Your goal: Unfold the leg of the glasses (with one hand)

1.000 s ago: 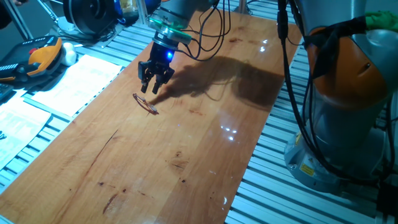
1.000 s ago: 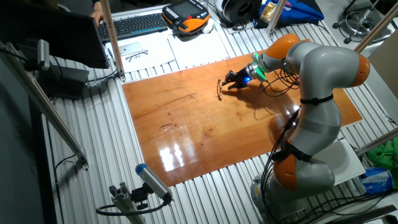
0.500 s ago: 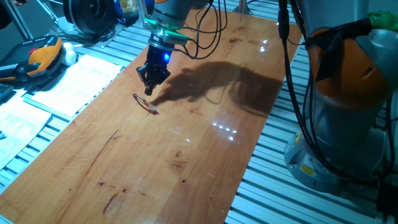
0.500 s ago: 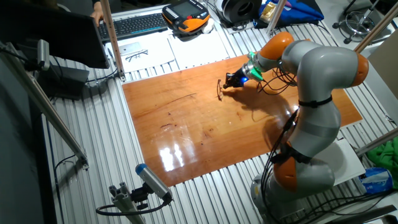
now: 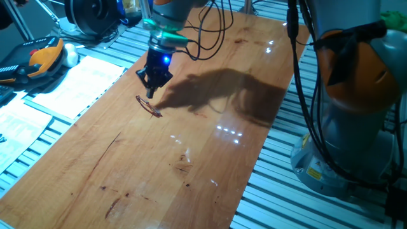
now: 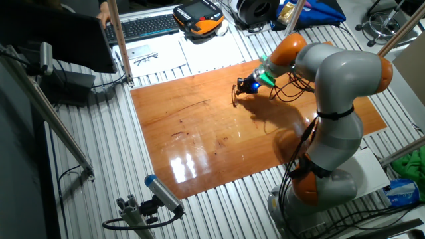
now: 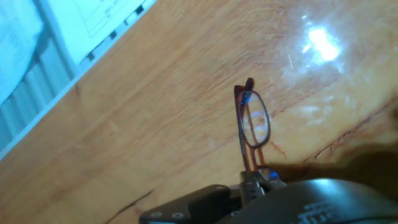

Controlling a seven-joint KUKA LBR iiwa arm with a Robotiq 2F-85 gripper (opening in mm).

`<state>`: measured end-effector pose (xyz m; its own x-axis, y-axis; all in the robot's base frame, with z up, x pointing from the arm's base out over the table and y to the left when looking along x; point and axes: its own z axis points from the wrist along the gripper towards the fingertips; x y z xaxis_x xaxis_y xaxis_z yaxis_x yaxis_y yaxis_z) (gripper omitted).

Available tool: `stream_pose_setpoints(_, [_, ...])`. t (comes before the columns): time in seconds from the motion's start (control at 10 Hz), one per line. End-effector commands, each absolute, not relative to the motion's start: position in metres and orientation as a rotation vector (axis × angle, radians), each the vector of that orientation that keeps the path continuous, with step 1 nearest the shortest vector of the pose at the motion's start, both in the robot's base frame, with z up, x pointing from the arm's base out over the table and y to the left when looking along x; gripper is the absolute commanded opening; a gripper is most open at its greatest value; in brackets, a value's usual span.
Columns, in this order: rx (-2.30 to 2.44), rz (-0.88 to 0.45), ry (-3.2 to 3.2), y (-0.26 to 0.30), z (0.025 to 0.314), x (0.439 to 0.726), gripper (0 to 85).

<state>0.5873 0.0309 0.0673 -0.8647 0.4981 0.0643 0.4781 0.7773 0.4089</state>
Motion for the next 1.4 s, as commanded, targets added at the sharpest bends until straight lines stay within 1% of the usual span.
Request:
stream_pose_setpoints(0.0, [0.797,0.443,3.003,0.032,0.064,0.588,0.0])
stream_pose_setpoints(0.2, [0.722,0.31,3.084,0.029,0.058,0.592,0.0])
stream_pose_setpoints(0.3, [0.69,0.271,3.121,0.028,0.058,0.592,0.0])
stream_pose_setpoints(0.5, [0.694,0.237,3.137,0.029,0.057,0.592,0.0])
stream_pose_setpoints(1.1, [0.827,0.282,3.132,0.032,0.053,0.593,0.0])
stream_pose_setpoints(1.3, [0.894,0.277,3.13,0.032,0.051,0.594,0.0])
